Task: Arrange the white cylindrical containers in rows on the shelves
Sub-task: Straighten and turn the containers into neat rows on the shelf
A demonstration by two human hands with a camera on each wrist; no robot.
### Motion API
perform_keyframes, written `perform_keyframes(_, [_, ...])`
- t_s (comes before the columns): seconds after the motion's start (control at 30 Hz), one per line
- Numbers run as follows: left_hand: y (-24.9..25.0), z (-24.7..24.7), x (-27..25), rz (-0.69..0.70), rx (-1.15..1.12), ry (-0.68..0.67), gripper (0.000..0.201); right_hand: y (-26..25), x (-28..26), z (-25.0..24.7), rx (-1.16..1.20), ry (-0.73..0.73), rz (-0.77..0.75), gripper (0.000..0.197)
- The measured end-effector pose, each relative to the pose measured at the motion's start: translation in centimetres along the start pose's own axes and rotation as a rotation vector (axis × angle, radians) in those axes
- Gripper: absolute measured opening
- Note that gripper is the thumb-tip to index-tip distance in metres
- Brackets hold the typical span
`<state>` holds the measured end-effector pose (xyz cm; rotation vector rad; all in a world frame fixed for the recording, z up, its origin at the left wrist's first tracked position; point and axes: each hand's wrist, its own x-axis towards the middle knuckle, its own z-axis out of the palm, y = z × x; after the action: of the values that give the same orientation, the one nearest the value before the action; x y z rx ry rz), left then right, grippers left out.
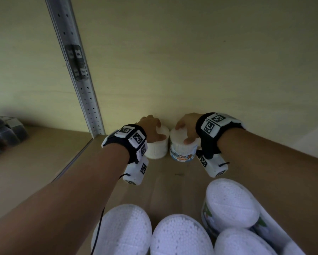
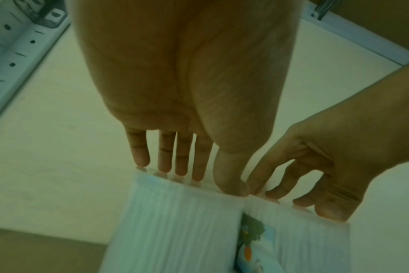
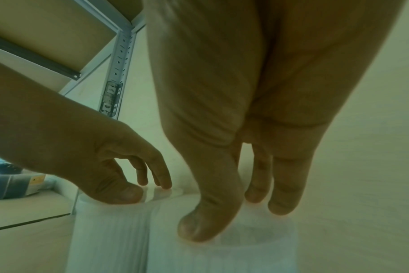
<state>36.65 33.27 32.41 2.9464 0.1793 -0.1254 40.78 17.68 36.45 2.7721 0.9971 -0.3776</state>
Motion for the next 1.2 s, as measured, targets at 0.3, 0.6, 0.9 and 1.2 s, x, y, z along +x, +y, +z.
perform_keyframes(0.3, [-0.1,-1.3,-0.1,0.090,-0.054,-0.175,0.059,0.2,0.1,0.3,0.042,0.025,-0.005,0.062])
perform_keyframes(0.6, [0.3,-0.1,-0.4,-0.062,-0.022,0.039,0.057,0.0,0.4,-0.1,0.021,-0.017,0.027,0.063])
perform_keyframes(0.9, [0.3,-0.2,-0.3,-0.022,0.015,-0.015,0.057,-0.1,0.4,-0.2,0.030,-0.022,0.040,0.062])
perform_keyframes(1.2, [0.3,-1.8,-0.9,0.084,-0.047,-0.147,0.057,0.1,1.0,0.1,0.077,-0.057,0.069,0.055])
